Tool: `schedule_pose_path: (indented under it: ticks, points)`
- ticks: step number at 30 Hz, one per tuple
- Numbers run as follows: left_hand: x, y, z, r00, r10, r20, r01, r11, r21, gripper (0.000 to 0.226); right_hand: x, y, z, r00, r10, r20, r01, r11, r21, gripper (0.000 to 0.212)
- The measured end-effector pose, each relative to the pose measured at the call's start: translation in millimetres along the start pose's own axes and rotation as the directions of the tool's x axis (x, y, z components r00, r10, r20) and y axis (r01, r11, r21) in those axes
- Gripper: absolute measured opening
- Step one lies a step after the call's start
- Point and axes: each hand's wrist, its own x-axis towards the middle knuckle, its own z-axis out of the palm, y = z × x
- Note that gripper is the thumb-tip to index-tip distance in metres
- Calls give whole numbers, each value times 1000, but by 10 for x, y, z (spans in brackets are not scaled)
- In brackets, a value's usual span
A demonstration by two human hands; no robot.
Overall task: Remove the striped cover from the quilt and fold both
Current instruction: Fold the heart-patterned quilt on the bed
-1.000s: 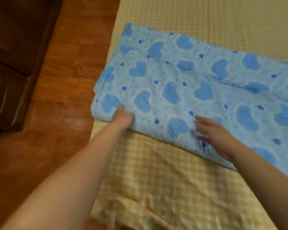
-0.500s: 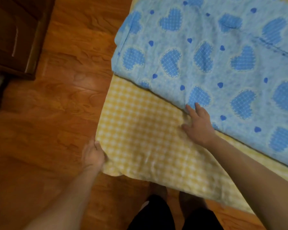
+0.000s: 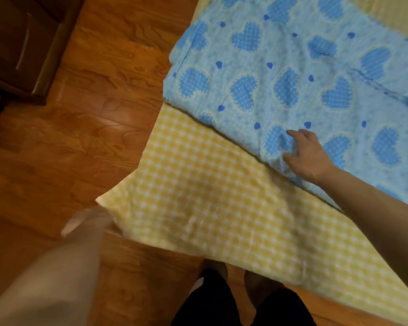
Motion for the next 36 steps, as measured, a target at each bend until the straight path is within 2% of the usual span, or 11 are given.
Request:
schedule_pose_path:
  ticks: [2, 5, 10, 12, 16, 19, 23, 27, 29, 32, 36]
  points:
    - [-140, 166, -168, 990, -49, -133, 48, 999, -11, 124, 102, -18, -34, 1000, 19, 13, -18, 1000, -23, 69]
    - [-404, 747, -581, 826, 217, -520, -348, 922, -168, 67, 280, -90, -76, 1000, 19, 0, -19, 999, -49, 71]
    - [-1075, 2050, -1392, 454, 424, -783, -863, 428, -269, 53, 766, -245, -228, 998, -8, -68, 1, 995, -100, 73]
    - [-1212, 2485, -1600, 398, 486, -778, -899, 377, -225, 58, 1055, -309, -269, 995, -34, -97, 19, 989, -148, 73]
    - [-977, 2981, -1800, 453, 506, -734, -826, 548, -132, 76, 1596, -268, -292, 980, 25, -198, -67, 976, -208, 76]
    - [-889, 3109, -1975, 261, 415, -872, -849, 528, -2, 67, 1915, -107, -477, 926, 46, -375, -136, 967, -217, 74]
    - [-1166, 3221, -2081, 226, 465, -856, -911, 413, -16, 54, 2197, -5, -831, 915, 220, -337, -298, 933, -200, 79]
    - [-1190, 3084, -2501, -33, 321, -947, -967, 230, 111, 29, 2253, -138, -972, 806, 42, -591, -253, 926, -279, 33]
    - [-1044, 3106, -2671, 72, 361, -930, -938, 340, 59, 31, 2293, -192, -983, 689, -14, -725, -229, 944, -236, 30]
    - [-873, 3305, -2648, 327, 501, -801, -869, 493, -46, 42, 2384, -246, -892, 778, 92, -622, -296, 927, -233, 46]
    - [-723, 3485, -2692, 486, 558, -672, -859, 446, -251, 75, 2239, -339, -432, 812, -72, -579, -127, 947, -296, 66]
